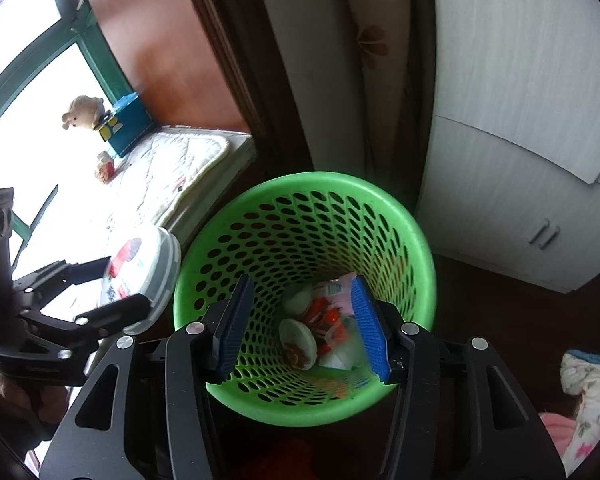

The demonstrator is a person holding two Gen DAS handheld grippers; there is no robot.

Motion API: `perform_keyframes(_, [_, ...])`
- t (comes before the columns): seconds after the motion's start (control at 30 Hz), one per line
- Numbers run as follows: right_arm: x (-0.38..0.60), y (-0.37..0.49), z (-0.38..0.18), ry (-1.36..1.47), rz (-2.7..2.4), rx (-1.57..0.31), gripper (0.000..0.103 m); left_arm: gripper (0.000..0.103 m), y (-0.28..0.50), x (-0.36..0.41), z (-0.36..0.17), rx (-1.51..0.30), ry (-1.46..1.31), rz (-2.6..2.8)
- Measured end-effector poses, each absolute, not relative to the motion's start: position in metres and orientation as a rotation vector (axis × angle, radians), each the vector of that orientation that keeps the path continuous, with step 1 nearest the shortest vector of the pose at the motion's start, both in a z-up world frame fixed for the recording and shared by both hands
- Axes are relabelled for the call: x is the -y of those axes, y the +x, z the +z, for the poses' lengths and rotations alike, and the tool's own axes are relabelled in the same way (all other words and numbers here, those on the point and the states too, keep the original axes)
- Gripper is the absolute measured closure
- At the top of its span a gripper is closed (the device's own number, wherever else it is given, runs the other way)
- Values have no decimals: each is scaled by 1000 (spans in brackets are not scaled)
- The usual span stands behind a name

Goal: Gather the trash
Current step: 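Carry the tub and peel to the green basket and open both tools, then move the left tool back to the crumpled white tissue on the mattress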

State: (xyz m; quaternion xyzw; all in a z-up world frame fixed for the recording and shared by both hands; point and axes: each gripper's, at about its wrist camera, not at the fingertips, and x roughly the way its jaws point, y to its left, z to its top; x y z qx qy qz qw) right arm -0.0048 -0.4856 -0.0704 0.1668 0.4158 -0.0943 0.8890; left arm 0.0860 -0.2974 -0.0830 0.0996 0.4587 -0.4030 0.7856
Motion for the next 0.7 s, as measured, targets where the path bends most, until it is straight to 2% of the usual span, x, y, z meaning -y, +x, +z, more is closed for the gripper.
perform_keyframes(0.4, [499,-17,-66,390,-207,-838,48,13,85,322,-94,-1030,210,-886])
perform_keyframes(0.7, [493,-15,-66,392,-189,-842,48,11,89,313,-94,-1013,188,-866])
